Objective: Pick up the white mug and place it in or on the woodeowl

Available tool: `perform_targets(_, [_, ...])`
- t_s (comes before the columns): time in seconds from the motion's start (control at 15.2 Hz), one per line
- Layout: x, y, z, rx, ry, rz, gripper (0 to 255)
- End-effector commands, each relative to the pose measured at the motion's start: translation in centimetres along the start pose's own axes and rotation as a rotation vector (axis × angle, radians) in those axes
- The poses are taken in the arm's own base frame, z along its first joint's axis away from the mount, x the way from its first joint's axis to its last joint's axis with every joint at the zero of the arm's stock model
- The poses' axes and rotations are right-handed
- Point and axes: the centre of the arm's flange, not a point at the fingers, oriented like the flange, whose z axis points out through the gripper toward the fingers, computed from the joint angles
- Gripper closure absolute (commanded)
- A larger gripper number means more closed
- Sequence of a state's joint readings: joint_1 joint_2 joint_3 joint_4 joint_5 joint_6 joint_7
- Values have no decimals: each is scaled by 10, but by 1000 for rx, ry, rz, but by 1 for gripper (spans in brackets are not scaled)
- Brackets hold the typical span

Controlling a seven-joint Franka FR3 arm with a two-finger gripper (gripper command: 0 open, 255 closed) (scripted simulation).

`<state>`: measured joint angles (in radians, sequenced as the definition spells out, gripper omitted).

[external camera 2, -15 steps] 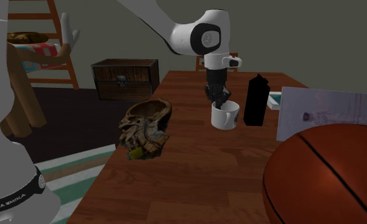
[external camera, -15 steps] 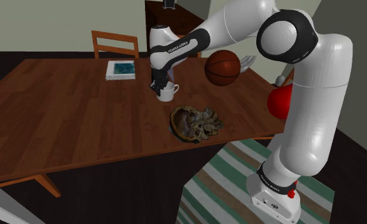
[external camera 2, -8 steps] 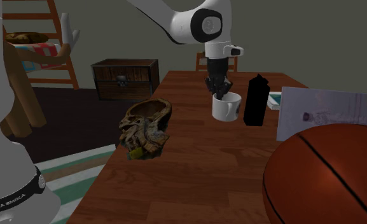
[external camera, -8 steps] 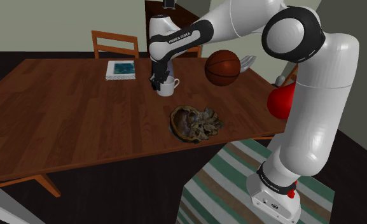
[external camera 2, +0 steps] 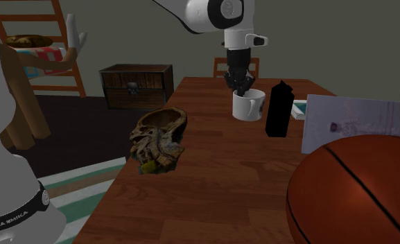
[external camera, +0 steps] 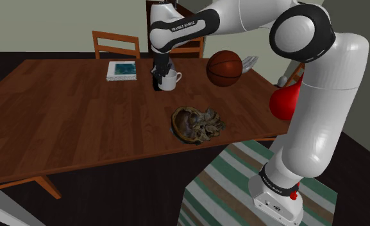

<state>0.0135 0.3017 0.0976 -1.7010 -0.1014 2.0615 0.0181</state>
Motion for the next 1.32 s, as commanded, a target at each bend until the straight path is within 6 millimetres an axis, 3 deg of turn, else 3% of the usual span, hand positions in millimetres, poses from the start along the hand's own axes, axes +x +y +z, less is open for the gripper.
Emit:
perform_targets(0.0, [1, -1, -10, 0, 0, 0, 255])
perform_targets(0.99, [6, 4, -85, 0, 0, 0, 255])
perform_targets(1.25, [-46, -7, -92, 0, 0, 0, 255])
